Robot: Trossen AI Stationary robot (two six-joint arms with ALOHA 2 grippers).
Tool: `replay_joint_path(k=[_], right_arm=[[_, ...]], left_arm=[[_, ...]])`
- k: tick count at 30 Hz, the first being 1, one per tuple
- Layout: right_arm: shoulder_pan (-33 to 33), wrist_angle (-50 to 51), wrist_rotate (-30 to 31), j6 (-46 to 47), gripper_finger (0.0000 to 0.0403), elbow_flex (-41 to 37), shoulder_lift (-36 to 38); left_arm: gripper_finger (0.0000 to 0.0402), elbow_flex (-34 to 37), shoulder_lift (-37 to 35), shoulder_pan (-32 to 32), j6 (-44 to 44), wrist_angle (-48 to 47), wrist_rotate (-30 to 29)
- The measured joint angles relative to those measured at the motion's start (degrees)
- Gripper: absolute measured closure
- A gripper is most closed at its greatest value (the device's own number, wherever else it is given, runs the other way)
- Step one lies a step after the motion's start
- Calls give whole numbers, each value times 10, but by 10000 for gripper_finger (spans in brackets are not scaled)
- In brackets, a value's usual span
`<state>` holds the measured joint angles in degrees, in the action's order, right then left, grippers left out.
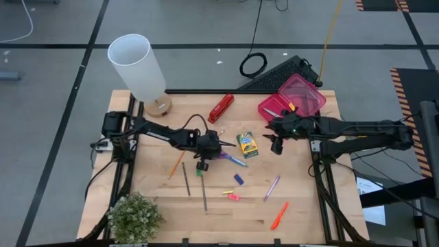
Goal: Pack school essentials
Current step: Put the purple scissors into the pink supply box
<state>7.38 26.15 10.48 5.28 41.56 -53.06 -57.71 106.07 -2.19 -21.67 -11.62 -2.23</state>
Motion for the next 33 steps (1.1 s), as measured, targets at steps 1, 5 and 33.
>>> replay_joint_path(k=[1,5,33], right_arm=[[0,-9,0,0,234,0,-5],[-1,-110,-1,5,234,-23,-35],[-34,-382,-119,-6,234,177,-513]], left_arm=[[357,1,-4,3,-4,-5,-10],[348,3,-33,19,-24,-19,-45],[351,41,-230,24,220,-192,-170]])
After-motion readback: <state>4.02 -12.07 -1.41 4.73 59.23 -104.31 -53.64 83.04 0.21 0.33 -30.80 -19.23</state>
